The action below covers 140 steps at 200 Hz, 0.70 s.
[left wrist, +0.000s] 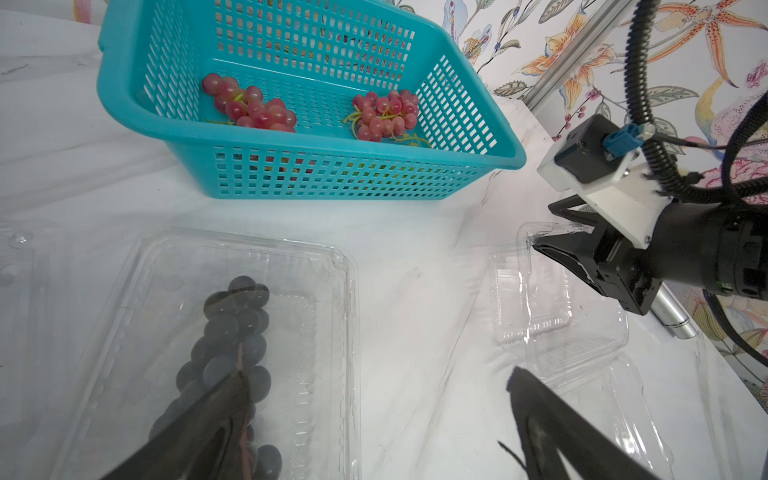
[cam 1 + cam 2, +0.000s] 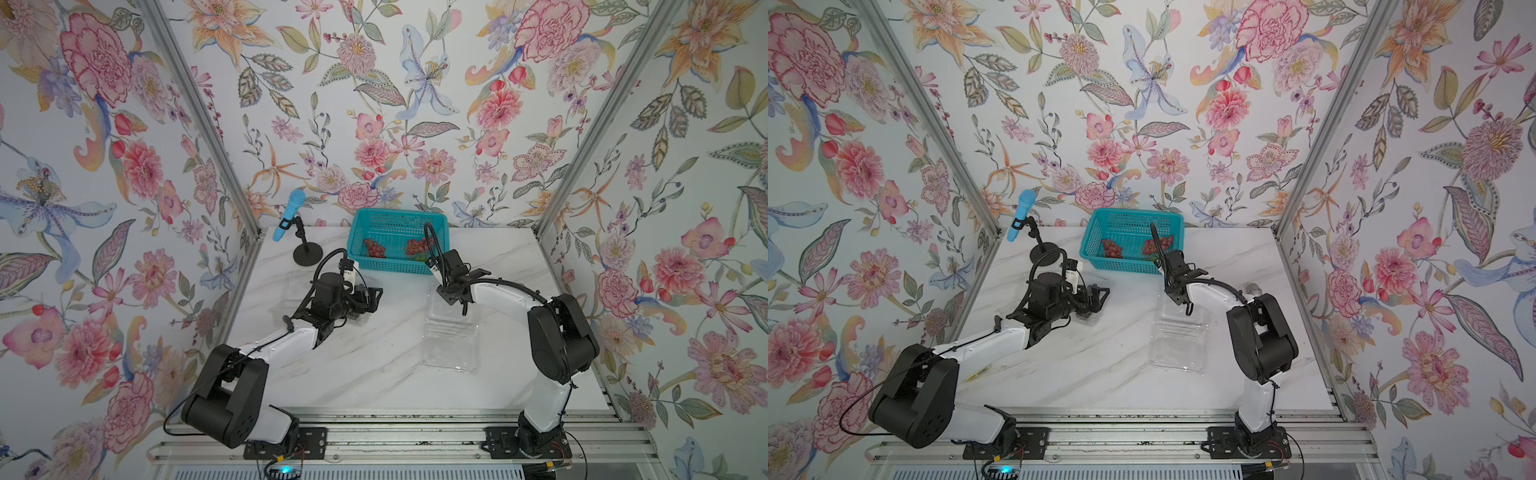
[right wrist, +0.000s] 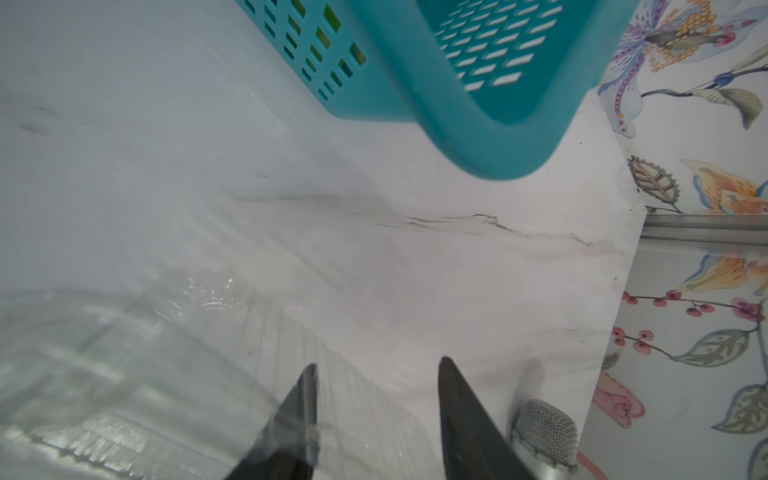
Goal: Pack grapes into containers
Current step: Adjust the packing box at the center of the board.
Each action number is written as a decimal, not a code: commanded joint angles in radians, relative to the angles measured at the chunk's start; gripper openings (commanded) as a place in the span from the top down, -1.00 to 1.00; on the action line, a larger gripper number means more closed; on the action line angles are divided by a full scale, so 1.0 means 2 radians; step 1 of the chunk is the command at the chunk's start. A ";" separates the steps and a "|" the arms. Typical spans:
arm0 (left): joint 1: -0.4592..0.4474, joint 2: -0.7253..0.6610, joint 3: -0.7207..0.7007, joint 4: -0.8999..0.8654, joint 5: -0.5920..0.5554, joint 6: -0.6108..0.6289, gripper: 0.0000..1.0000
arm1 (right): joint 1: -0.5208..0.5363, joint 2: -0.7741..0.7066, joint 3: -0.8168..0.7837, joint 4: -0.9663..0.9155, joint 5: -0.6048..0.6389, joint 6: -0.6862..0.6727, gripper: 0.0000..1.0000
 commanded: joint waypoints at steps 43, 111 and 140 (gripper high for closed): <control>-0.005 -0.004 0.007 0.001 0.004 0.006 -0.99 | 0.002 -0.006 -0.002 -0.034 -0.089 0.087 0.49; -0.005 -0.011 0.016 -0.011 -0.002 0.012 -0.99 | -0.047 -0.059 -0.035 -0.032 -0.219 0.141 0.46; -0.005 -0.010 0.020 -0.011 -0.003 0.013 -1.00 | -0.072 -0.091 -0.046 -0.032 -0.235 0.153 0.48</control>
